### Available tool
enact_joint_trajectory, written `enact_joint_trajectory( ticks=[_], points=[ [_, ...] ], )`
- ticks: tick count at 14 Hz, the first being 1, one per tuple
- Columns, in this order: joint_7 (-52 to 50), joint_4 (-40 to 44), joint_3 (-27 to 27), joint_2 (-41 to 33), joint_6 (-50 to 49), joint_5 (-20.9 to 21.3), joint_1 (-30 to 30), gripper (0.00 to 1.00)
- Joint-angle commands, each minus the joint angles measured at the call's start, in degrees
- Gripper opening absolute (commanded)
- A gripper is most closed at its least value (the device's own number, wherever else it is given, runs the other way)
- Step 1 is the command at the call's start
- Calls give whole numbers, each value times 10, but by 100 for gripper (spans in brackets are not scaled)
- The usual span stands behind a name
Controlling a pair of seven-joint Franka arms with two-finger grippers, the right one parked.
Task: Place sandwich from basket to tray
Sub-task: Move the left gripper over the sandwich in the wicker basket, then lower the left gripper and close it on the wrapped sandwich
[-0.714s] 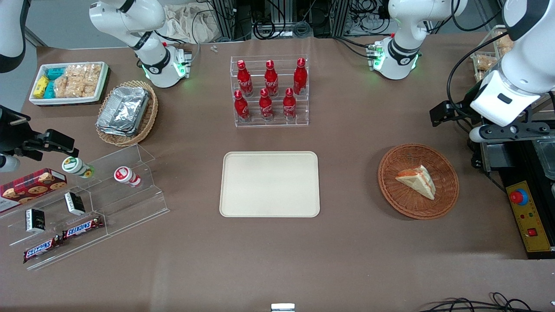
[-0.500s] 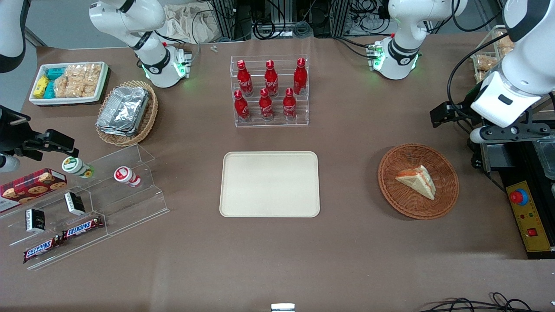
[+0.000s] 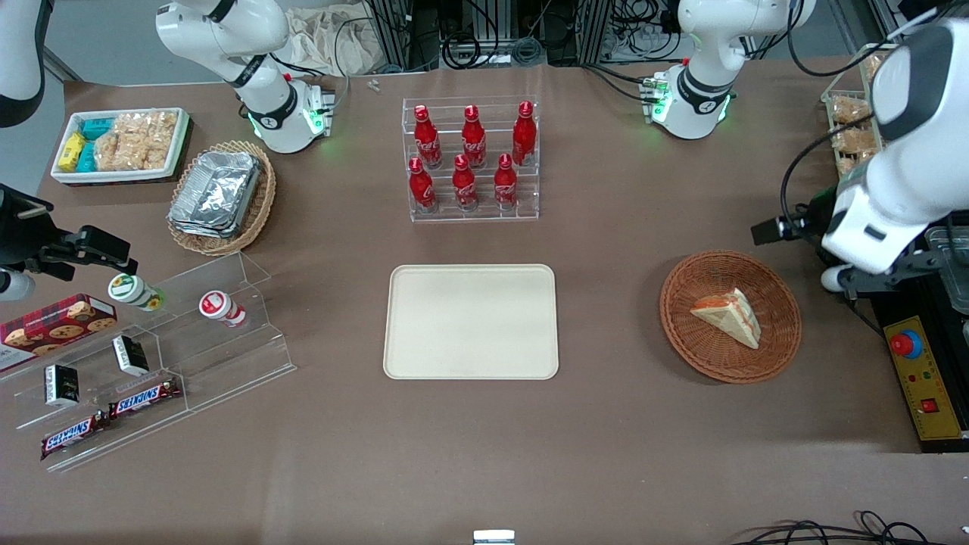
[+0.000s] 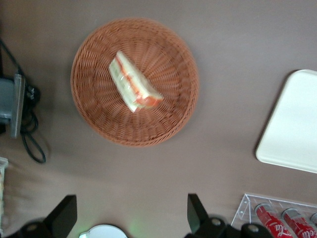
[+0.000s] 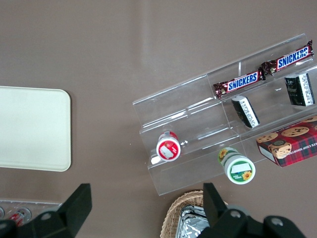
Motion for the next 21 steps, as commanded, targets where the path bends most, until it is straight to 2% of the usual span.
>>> enact_joint_trajectory(
  ticks=[1,7,12,17,18,19,20,21],
  points=[
    [-30,-93,-2,-15,76,0,22,100],
    [-217,-248,1,12,321,3,38,100],
    [-347,-251,1,85,409,4,33,100],
    [-356,-250,1,128,458,19,32,100],
    [-357,-249,1,136,460,27,32,95],
    [-358,-249,1,139,460,32,31,72],
    [-362,-246,1,141,462,38,32,38],
    [-362,-245,1,143,464,42,32,12]
  ],
)
